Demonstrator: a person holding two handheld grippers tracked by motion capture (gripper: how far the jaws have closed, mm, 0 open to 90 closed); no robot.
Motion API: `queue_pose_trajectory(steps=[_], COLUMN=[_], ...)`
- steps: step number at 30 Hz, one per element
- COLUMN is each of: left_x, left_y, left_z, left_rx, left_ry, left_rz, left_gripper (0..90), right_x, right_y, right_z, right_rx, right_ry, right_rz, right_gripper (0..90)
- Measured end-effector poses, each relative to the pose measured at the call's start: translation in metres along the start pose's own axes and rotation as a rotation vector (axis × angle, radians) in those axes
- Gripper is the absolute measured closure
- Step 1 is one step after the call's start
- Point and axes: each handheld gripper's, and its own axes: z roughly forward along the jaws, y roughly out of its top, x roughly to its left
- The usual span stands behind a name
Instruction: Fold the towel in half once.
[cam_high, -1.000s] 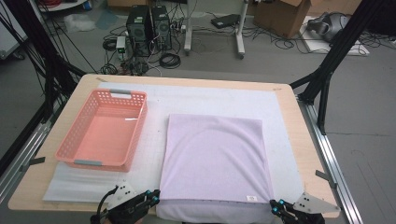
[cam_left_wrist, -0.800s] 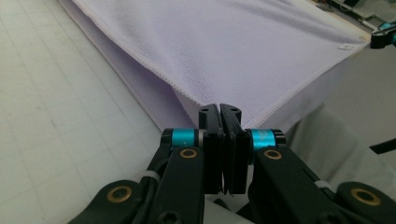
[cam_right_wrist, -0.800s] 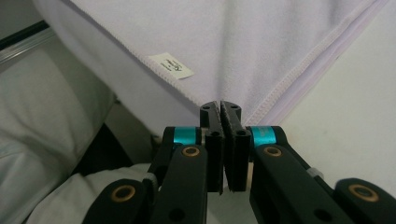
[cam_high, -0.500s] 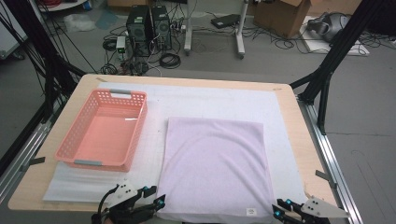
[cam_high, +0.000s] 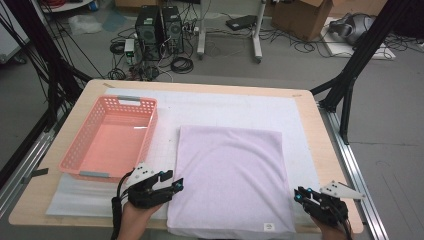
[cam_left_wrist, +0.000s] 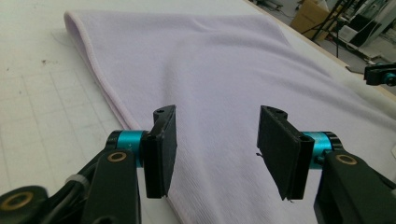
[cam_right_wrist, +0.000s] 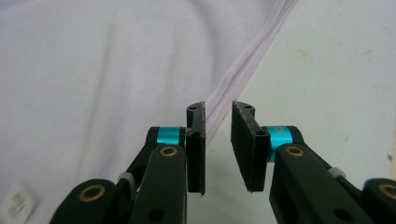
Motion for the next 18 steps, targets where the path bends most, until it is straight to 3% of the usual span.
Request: queue_pose_trajectory(steps=[9,16,18], left_x=[0.024,0.043,0.048], left_y=[0.021,0.035,0.039], left_z=[0.035,0.064,0.073], left_rx=[0.013,0.0,0.029], left_ry=[-0.005,0.038,0.052], left_rz=[-0.026,-0.043,-0.05], left_gripper=[45.7,44.5,44.6], right_x=[-0.018,-0.035,-0.04], right_y=[0.029,0.054,0.061], right_z=[0.037,0.062,0.073], right_rx=[0.007,-0.002,-0.004], right_ry=[-0.011,-0.013,-0.015], right_rz=[-0.006,0.011,0.032], right_gripper=[71.1,66.0,60.0])
